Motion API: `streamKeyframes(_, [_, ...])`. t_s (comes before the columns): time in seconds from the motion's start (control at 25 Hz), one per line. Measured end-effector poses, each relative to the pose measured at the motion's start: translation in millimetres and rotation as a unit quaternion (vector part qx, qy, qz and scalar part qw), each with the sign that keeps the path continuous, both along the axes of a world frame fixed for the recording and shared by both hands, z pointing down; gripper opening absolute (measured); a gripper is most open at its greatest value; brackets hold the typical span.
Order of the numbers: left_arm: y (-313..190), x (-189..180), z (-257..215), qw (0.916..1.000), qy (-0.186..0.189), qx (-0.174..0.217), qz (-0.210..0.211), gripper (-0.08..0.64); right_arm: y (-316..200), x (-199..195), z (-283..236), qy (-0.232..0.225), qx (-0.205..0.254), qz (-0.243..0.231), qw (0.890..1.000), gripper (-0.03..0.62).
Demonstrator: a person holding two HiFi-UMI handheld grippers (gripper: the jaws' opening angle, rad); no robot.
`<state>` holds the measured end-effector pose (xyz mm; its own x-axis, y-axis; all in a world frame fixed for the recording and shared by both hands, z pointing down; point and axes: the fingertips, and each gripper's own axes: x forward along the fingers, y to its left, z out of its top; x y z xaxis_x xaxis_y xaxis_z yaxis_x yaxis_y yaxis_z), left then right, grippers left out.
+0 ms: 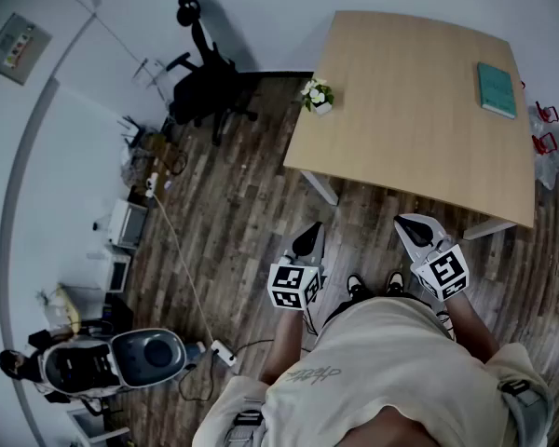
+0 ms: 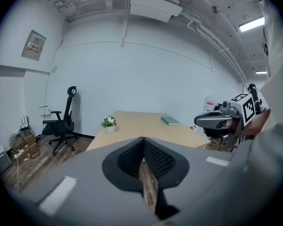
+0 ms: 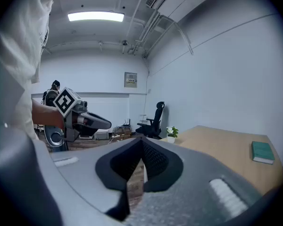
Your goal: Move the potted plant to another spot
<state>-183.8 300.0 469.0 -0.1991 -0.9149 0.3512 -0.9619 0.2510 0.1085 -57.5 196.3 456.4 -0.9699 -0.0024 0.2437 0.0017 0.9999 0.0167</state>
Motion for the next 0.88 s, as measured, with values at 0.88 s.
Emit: streamKeyframes(0.88, [17,13,-3,0.9998,0.006,0.01,-0.018,0.018,-2,-4,-18,-0.039,-0.034,0.027,0.998,0.003])
